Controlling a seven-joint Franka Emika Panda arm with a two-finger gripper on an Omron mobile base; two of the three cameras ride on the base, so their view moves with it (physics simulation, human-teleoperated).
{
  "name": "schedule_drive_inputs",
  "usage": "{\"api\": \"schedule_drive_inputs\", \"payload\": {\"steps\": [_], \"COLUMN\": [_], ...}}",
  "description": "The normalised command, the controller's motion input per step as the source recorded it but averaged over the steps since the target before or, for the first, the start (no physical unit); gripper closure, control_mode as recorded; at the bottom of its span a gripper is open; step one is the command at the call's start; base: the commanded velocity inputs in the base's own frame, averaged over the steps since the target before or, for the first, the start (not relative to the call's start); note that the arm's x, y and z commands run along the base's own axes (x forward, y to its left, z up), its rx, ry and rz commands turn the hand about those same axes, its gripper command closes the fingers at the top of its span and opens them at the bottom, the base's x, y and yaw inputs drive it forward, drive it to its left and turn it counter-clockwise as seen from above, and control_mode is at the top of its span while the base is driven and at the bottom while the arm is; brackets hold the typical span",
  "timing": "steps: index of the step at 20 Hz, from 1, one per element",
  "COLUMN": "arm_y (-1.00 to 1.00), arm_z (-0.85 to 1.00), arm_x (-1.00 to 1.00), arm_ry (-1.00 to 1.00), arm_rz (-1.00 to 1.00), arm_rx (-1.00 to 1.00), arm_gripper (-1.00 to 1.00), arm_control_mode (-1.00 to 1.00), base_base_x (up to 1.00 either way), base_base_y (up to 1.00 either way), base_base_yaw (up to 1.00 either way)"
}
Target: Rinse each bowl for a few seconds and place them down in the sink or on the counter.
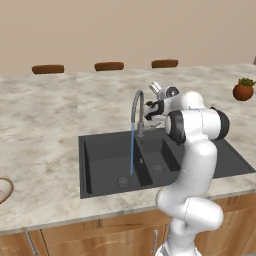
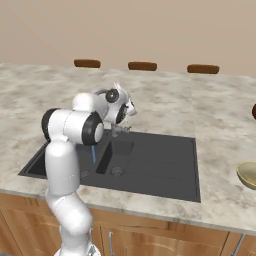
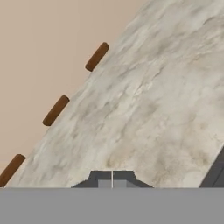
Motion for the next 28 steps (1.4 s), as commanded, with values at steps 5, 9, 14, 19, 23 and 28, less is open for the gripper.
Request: {"api": "schedule_drive_inputs", "payload": {"steps": [5,9,14,19,23,28], "arm_y": [-0.39,-0.38,-0.25,-0.08,-0.03,0.02], "arm_z": [0.89,0.94,0.74,0.61,0.58,0.35], "arm_x": [-0.37,-0.2,-0.2,-0.33,-0.31,-0.11], "arm_ry": [0.04,0.04,0.04,0.0,0.18,0.39], "arm_rz": [0.0,0.0,0.01,0.04,0.01,0.0], "arm_rx": [0.15,0.16,0.15,0.09,0.01,-0.08], "arm_gripper": [1.0,1.0,1.0,1.0,1.0,1.0], "arm_control_mode": [-1.0,-1.0,-1.0,-1.0,-1.0,-1.0], "base_base_x": [0.0,0.0,0.0,0.0,0.0,0.0], "base_base_y": [0.0,0.0,0.0,0.0,0.0,0.0], "base_base_yaw": [0.0,0.0,0.0,0.0,0.0,0.0]}}
